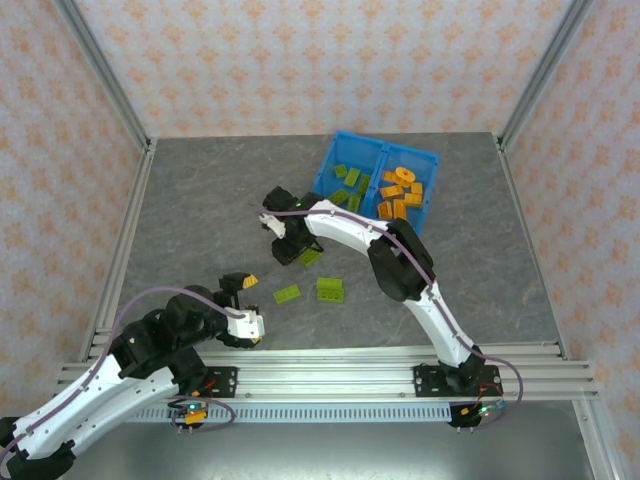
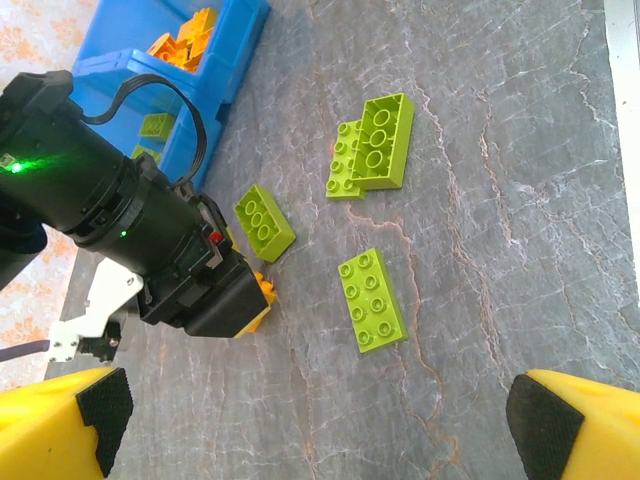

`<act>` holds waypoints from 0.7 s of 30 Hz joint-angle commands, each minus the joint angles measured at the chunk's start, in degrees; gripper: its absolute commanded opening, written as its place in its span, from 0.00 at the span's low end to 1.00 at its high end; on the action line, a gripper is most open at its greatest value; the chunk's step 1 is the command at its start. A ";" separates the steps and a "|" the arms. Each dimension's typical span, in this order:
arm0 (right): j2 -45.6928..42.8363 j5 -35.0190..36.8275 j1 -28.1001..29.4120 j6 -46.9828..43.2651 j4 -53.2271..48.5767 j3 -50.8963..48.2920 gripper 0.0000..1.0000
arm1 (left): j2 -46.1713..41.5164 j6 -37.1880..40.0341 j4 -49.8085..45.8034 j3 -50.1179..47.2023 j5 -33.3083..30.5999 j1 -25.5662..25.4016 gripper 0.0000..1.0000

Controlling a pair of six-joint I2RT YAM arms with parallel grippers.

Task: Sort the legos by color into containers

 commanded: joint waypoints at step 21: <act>-46.84 13.57 -16.53 29.43 39.41 -39.60 0.32 | -5.51 -1.76 6.25 -2.09 3.14 3.19 1.00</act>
